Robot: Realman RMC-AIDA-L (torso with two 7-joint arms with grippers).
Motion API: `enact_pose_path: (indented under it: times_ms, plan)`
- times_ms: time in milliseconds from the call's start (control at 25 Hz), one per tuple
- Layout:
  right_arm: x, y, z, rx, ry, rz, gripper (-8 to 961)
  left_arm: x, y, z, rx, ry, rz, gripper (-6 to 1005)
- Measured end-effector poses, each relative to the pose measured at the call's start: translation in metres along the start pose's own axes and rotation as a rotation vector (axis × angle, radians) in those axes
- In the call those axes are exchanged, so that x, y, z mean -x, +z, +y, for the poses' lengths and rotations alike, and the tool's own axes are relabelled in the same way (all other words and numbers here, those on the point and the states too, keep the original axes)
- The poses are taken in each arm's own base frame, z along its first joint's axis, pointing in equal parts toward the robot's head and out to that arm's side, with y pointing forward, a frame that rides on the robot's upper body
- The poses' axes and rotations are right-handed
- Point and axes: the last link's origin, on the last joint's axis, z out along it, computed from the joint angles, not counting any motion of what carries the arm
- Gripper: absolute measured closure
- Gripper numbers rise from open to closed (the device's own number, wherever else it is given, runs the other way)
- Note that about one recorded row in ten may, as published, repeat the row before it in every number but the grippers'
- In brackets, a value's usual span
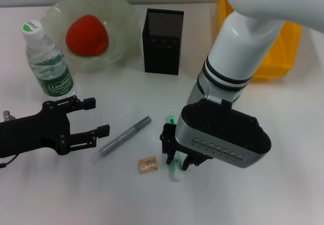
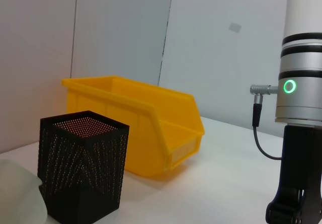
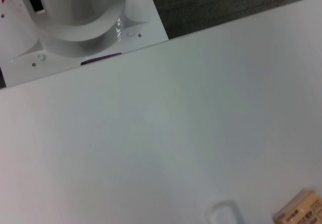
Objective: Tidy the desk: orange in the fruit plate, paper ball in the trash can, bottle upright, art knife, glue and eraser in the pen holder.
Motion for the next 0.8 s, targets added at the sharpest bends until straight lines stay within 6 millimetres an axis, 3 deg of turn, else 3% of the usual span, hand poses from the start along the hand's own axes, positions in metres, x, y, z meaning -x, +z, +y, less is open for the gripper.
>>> enact_pose_path:
  times_ms: [800]
  plan:
    - [0.0,0.0024,-0.0007,0.021,-0.012,-0.024,663,-0.0001,0.0026,0.0012,-0.002,-0.003,0.01,218]
